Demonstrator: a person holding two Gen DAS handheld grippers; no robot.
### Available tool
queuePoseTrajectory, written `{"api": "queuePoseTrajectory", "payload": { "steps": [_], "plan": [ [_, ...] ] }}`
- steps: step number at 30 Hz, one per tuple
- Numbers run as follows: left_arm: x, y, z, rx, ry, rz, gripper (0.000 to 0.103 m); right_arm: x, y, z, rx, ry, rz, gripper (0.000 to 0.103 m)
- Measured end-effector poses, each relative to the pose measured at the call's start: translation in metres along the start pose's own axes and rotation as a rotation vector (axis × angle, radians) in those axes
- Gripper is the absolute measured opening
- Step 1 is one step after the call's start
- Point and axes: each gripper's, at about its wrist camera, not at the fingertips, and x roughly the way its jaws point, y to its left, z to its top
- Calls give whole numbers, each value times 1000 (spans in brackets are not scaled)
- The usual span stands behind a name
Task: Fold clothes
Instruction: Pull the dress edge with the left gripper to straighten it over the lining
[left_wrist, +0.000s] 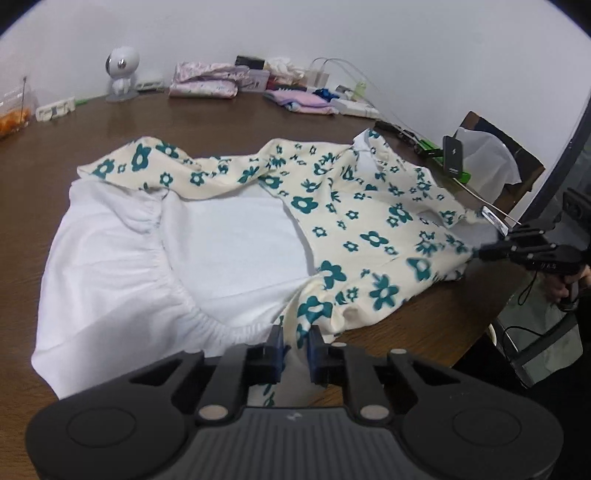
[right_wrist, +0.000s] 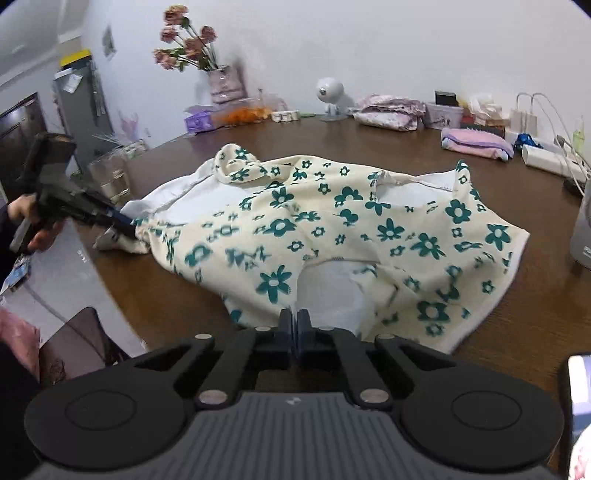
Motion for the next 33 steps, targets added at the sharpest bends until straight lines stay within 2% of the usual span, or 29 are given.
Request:
{"api": "queuePoseTrajectory", "payload": {
  "steps": [2, 4, 5, 6, 7, 8, 12, 14, 15, 16, 17, 18, 19, 23, 25, 27, 29, 31, 33],
  "plan": [
    [-6, -5, -5, 45, -9, 4, 27, -1, 4, -7, -30, 13, -28, 3],
    [-12, -11, -11, 85, -13, 17, 44, -7, 8, -7, -30, -26, 2, 8],
    [-13, -12, -14, 93, -7, 29, 45, -9, 10, -6, -31, -54, 17, 14],
    [-14, -13, -17, 102, 0, 41, 47, -9, 11, -6, -31, -74, 24, 29],
    [-14, -14, -21, 113, 8, 50, 49, -7, 13, -6, -30, -88, 27, 37],
    [-14, -15, -24, 125, 12, 58, 50, -3, 14, -5, -30, -96, 30, 40],
    [-9, -21, -33, 203, 2, 106, 56, 19, 22, -4, -39, -87, 7, 41],
    [-5, -21, -34, 235, 2, 114, 55, 25, 22, -5, -28, -89, 7, 38],
    [-3, -21, -34, 250, 2, 118, 50, 26, 20, -6, -21, -95, 4, 31],
    [-1, -21, -34, 263, 3, 122, 39, 26, 18, -7, -15, -103, 0, 27],
    [-1, -19, -32, 265, 5, 125, 30, 26, 15, -8, -9, -112, -7, 15],
    [-1, -17, -29, 266, 7, 128, 12, 24, 12, -10, -1, -118, -11, 6],
    [-2, -16, -27, 270, 6, 132, 8, 23, 9, -12, 7, -121, -13, 3],
    [-17, -13, -14, 312, -54, 174, 5, 11, 2, -14, -14, -108, 10, 1],
    [-34, -16, -3, 333, -112, 147, 5, 5, 4, -12, -57, -87, 20, 1],
    [-41, -17, 4, 359, -143, 171, 6, 0, 3, -10, -58, -89, -4, 1],
    [-33, -11, 9, 350, -109, 207, 12, -2, 1, -9, -53, -74, -47, 1],
    [-20, -4, 8, 339, -50, 256, 23, -6, 4, -8, -66, -77, -80, 8],
    [-20, -3, 1, 335, -35, 260, 25, -12, 12, -7, -93, -95, -51, 15]
  ]
}}
